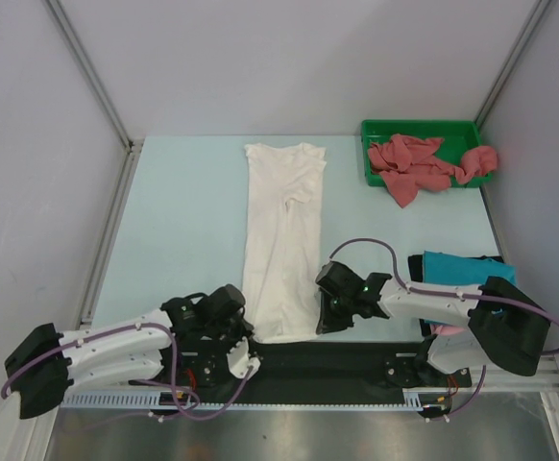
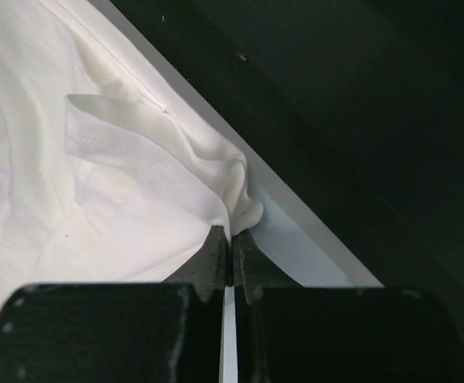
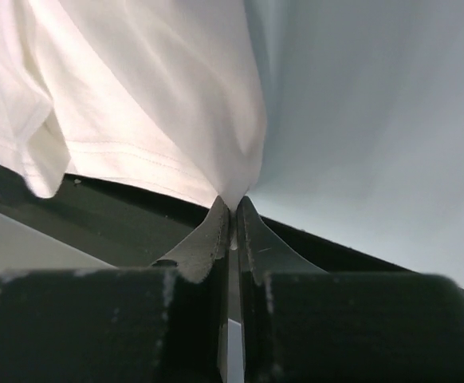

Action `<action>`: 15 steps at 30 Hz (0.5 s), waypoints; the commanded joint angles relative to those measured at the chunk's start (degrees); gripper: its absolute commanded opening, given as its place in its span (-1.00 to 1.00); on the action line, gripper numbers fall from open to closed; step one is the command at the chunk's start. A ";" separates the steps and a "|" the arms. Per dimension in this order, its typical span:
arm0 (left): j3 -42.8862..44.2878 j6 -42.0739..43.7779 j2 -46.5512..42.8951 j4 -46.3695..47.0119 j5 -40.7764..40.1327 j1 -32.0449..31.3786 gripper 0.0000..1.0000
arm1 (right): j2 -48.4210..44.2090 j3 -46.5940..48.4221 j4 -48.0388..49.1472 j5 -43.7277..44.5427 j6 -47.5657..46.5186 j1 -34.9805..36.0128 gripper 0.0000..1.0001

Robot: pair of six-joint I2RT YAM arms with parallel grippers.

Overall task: Fold and stack the t-shirts
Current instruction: Fold the tshirt

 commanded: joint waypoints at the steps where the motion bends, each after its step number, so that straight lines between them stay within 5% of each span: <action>1: 0.36 -4.52 -4.54 -7.26 3.18 -1.43 -0.99 | -4.02 0.80 -2.68 -1.33 1.00 0.40 -1.00; 8: 8.54 -14.11 -6.34 -8.95 4.31 4.08 -0.99 | -6.76 8.86 -11.02 -4.23 -1.63 -2.31 -1.00; 11: 14.95 -15.59 -0.45 -8.77 8.87 14.36 -0.99 | -5.54 15.70 -13.91 -5.56 -7.94 -10.47 -1.00; 15: 29.87 -21.22 17.88 -10.17 14.42 28.68 -0.99 | 3.23 25.39 -15.78 -6.44 -17.53 -19.71 -1.00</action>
